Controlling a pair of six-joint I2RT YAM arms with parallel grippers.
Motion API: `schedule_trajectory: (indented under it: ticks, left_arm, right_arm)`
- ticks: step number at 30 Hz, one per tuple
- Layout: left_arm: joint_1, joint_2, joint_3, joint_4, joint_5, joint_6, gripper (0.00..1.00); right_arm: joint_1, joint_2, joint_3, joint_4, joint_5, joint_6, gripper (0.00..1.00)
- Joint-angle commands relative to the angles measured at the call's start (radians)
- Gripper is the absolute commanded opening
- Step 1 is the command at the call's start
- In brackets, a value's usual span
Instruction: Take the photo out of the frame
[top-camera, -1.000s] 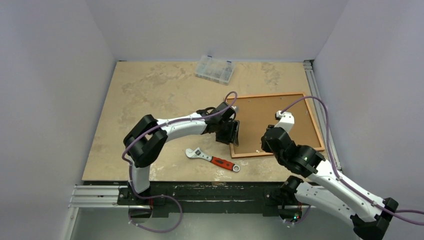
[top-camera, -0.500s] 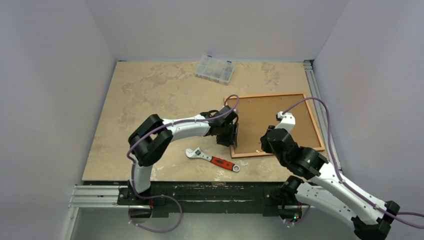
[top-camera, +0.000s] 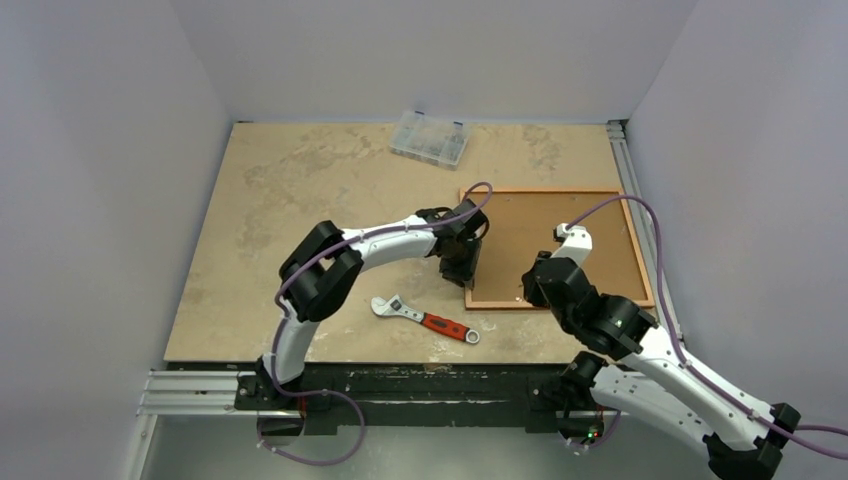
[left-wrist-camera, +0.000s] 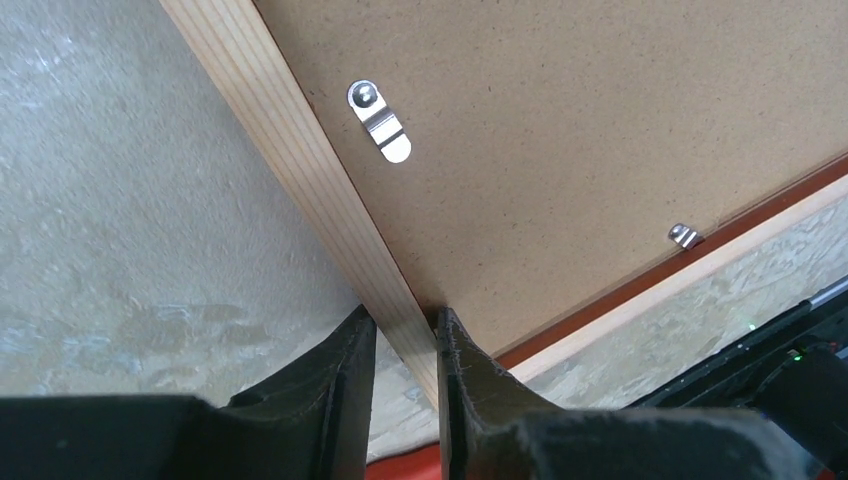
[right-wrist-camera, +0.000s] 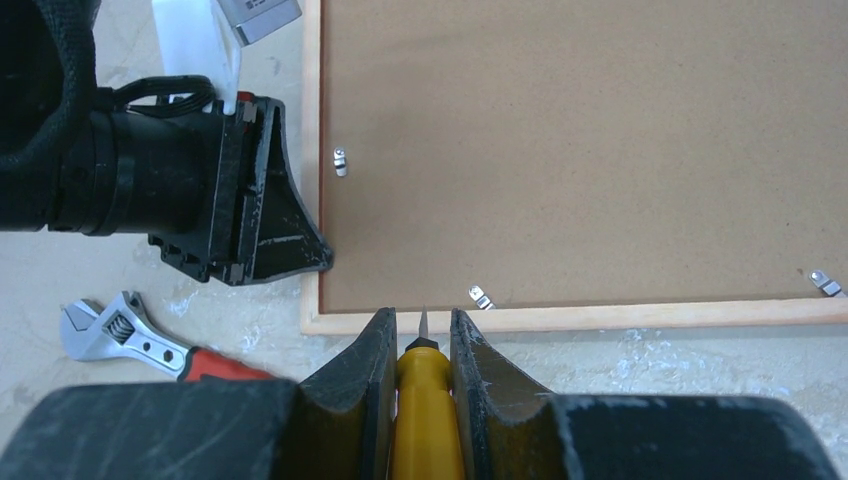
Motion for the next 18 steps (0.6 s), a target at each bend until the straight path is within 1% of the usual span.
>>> schedule_trajectory:
  ticks: [1, 3, 6, 9, 12, 18]
  left_arm:
    - [0.032, 0.031, 0.072, -0.058, -0.047, 0.155, 0.03]
    - [0.067, 0.051, 0.113, -0.095, -0.037, 0.181, 0.00]
    - [0.108, 0.083, 0.181, -0.124, -0.028, 0.241, 0.00]
    - [0.118, 0.103, 0.230, -0.124, -0.050, 0.356, 0.00]
    - [0.123, 0.128, 0.300, -0.142, -0.084, 0.430, 0.00]
    - [0.161, 0.234, 0.528, -0.249, -0.045, 0.465, 0.00]
  right_arm:
    - [-0.002, -0.001, 0.012, 0.008, 0.035, 0.014, 0.00]
    - [-0.001, -0.001, 0.011, 0.002, 0.034, 0.024, 0.00]
    - [-0.002, -0.008, 0.011, -0.001, 0.025, 0.031, 0.00]
    - [-0.002, -0.007, 0.014, 0.002, 0.026, 0.022, 0.00]
    - [-0.002, 0.004, 0.023, -0.010, 0.026, 0.031, 0.00]
    - [-0.002, 0.021, 0.028, -0.012, 0.018, 0.032, 0.00]
